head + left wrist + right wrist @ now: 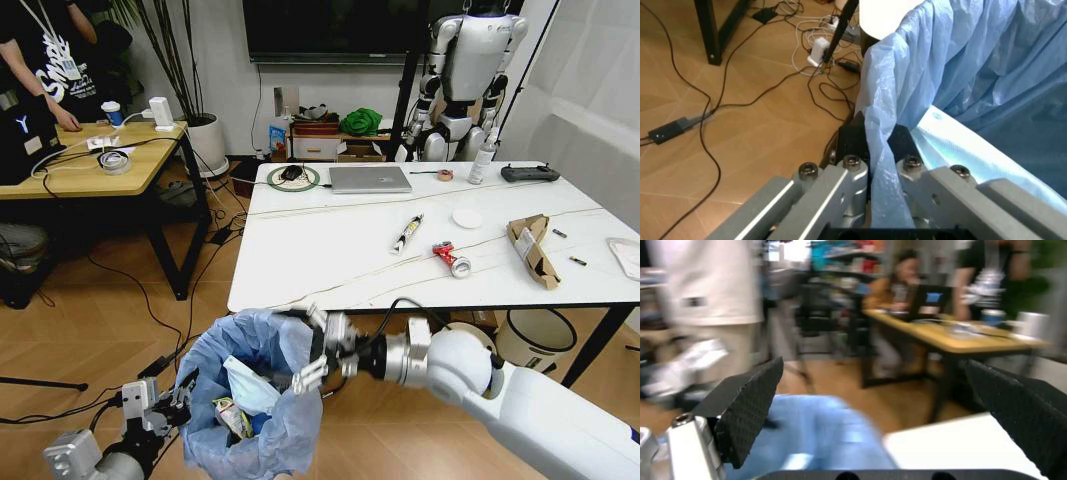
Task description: Pick up the trash bin and place the trash from the table into it.
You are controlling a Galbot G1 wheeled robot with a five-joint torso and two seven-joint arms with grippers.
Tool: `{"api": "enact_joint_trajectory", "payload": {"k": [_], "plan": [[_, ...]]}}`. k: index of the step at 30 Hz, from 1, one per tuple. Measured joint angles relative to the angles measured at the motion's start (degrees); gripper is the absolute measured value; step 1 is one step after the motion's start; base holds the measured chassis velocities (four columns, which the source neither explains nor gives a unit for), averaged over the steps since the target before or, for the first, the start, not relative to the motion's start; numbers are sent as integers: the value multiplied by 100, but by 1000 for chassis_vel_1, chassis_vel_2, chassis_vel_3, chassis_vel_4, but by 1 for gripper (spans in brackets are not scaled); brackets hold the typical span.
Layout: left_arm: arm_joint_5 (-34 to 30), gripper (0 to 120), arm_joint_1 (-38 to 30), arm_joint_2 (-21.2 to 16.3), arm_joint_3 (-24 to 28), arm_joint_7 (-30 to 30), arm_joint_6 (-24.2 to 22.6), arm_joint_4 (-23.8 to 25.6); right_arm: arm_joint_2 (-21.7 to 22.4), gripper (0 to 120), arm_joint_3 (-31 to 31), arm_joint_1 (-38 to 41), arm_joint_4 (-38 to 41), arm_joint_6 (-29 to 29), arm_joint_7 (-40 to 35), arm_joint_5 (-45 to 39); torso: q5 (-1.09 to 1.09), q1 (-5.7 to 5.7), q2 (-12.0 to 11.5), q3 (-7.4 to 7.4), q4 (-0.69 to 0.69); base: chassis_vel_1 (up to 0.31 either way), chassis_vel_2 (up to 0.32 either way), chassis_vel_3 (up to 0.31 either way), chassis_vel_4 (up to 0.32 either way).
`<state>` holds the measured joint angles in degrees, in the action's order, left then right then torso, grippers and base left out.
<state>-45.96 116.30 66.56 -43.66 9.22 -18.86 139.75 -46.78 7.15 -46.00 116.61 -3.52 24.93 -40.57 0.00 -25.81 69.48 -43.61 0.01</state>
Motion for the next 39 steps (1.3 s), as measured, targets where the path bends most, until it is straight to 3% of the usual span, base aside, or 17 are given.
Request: {"api": "enact_joint_trajectory", "payload": {"k": [7, 13, 18, 21, 29, 39], "plan": [[1, 0, -33, -45, 41, -16, 3, -11, -136, 100, -878, -217, -574, -314, -1336, -188, 1, 0, 0, 0, -2, 0, 0, 0, 0], [1, 0, -10, -66, 27, -25, 8, 35, -569, 100, -1453, 286, -1444, -1055, -2612, -463, 1, 0, 0, -1, -2, 0, 0, 0, 0], [1, 0, 22, -59, -14, -26, 12, 66, -864, 100, -1492, 774, -2162, -1404, -3070, -506, 1, 0, 0, -1, 0, 0, 0, 0, 0], [2, 0, 57, -39, -43, -27, 13, 98, -1106, 100, -1431, 1108, -2710, -1896, -3371, -517, 1, 0, 0, -1, -1, 0, 0, 0, 0], [37, 0, 85, 55, -69, -27, 17, 118, -1763, 100, -1097, 1625, -3862, -2412, -3585, -137, 0, -1, 0, -1, 0, 0, 0, 0, 0], [45, 0, 74, 77, -78, -26, 28, 91, -2046, 100, -952, 1675, -4247, -2549, -3828, 80, -1, 0, 0, 0, -1, 0, 0, 0, 0]]}}
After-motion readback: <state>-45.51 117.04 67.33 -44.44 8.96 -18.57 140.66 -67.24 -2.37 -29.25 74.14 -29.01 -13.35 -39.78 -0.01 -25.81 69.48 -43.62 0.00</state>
